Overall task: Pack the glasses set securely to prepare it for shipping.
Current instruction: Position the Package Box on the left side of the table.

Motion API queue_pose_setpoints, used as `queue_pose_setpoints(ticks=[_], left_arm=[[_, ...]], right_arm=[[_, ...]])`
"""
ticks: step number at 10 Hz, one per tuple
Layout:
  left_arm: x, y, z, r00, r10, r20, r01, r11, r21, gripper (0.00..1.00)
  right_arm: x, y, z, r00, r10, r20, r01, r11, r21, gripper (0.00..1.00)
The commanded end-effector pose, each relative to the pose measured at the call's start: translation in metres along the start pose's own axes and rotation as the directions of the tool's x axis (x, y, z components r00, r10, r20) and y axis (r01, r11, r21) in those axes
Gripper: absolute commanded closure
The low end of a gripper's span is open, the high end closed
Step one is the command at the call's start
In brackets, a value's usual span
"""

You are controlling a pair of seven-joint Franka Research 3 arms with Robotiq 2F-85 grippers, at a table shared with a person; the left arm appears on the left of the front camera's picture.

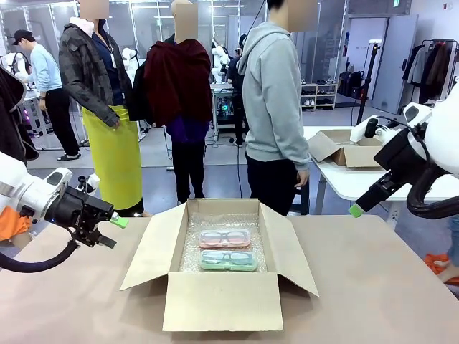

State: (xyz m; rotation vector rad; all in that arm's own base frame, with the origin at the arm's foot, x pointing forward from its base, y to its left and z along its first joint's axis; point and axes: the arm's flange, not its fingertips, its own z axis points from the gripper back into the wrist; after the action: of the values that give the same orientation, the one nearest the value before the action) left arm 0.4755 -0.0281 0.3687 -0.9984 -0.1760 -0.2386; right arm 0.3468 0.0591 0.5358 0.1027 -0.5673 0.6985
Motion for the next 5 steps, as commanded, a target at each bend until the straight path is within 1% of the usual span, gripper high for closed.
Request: queue_pose_setpoints(ticks=[1, 2, 3, 4, 5], left_arm=[[0.001, -0.002, 0.001, 1.000, -0.005, 0.002, 0.005, 1.000, 0.000, 0.00], [0.006, 0.005, -0.001, 1.000, -0.010, -0.008, 0.009, 0.998, -0.069, 0.00], [0.007, 0.015, -0.003, 0.999, -0.027, 0.041, 0.030, 0.997, -0.074, 0.00], [0.006, 0.025, -0.005, 0.997, -0.030, 0.068, 0.035, 0.997, -0.072, 0.00], [0.004, 0.038, -0.008, 0.996, -0.019, 0.083, 0.027, 0.995, -0.094, 0.00]], right_arm=[[-0.001, 0.002, 0.003, 1.000, 0.009, -0.014, -0.010, 1.000, -0.011, 0.00], [-0.001, 0.002, 0.003, 1.000, 0.009, -0.014, -0.010, 1.000, -0.011, 0.00], [-0.001, 0.002, 0.003, 1.000, 0.009, -0.014, -0.010, 1.000, -0.011, 0.00], [-0.001, 0.002, 0.003, 1.000, 0.009, -0.014, -0.010, 1.000, -0.011, 0.00], [-0.001, 0.002, 0.003, 1.000, 0.009, -0.014, -0.010, 1.000, -0.011, 0.00]])
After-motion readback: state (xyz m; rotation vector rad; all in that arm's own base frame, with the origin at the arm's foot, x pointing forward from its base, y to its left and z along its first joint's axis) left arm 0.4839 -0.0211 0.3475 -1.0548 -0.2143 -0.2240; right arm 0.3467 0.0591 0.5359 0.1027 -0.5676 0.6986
